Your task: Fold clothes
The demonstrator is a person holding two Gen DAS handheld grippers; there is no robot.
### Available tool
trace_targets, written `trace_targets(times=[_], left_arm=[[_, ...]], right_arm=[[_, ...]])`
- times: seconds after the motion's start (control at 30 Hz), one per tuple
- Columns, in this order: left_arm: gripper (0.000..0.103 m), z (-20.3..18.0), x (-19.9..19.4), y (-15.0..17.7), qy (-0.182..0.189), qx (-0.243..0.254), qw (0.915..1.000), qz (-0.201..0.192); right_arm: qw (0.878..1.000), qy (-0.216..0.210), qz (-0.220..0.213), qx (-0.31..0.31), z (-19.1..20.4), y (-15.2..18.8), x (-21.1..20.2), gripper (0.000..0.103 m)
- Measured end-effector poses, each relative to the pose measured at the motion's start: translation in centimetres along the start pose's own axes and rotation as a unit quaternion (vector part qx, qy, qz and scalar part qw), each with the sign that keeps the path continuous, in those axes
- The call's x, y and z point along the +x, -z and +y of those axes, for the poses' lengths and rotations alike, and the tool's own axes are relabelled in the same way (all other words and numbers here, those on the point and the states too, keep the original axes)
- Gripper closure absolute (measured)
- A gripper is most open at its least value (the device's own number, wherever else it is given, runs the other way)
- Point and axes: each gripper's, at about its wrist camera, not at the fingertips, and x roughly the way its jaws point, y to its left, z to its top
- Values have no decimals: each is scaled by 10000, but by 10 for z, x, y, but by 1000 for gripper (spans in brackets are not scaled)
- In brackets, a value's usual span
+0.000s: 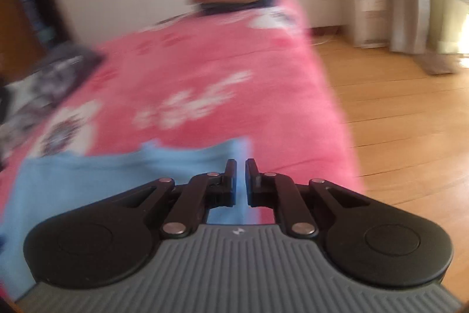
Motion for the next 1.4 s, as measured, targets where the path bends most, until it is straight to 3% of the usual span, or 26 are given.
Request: trace_targets(times=[0.07,0.17,0.23,0.33,0.43,0.53,0.67,0.73,0.83,0.93,1.0,1.07,1.13,1.2,1.33,1.4], left_arm=[[53,0,-2,0,-31,-32,10000,-32],[53,-2,-6,2,-153,10,9998,-107],[52,-3,-9,3,-248,31,9996,-159],[49,-4,-15,2,-399,30,9987,-315],[49,-7,-20,-3,-476,192,9972,-543],[49,-23,-19,-10,-382,683,9944,-711],[46,-52,6,-12,-121,1436,9882,-519],[47,-58,23,-9,-117,1636,9858,-356],[53,-46,29,-8,-547,1727,9827,-378],[54,-15,15,-19,-858,1236,9873,-512],[49,3,5,-25,-1297,950,9852,-591],[50,13,-6,-31,-1521,708,9829,-756],[50,10,-14,-35,-1410,650,9831,-970],[49,-9,-12,-36,-1145,899,9835,-1076],[48,-60,24,-33,-635,1636,9814,-782],[47,-72,47,-31,-720,1917,9765,-671]], right_arm=[[9993,-275,175,-156,11,3,7,99],[9983,143,-103,562,-7,0,5,102],[9977,360,-364,452,0,-2,-11,96],[9993,-313,-163,-113,37,3,-18,96],[9917,-958,163,-843,92,22,-24,96],[9806,-1446,309,-1287,140,44,-33,96],[9718,-1856,522,-1361,171,72,-43,96],[9729,-1807,624,-1302,178,81,-39,96],[9788,-1548,645,-1179,164,85,-33,98],[9880,-1120,449,-967,133,84,-45,96],[9942,-729,332,-723,107,82,-56,96],[9977,-416,211,-483,85,81,-67,96],[9989,-337,93,-322,75,80,-72,96],[9981,-502,17,-357,80,82,-71,96],[9948,-783,15,-652,97,81,-60,96],[9930,-877,27,-792,104,80,-53,96]])
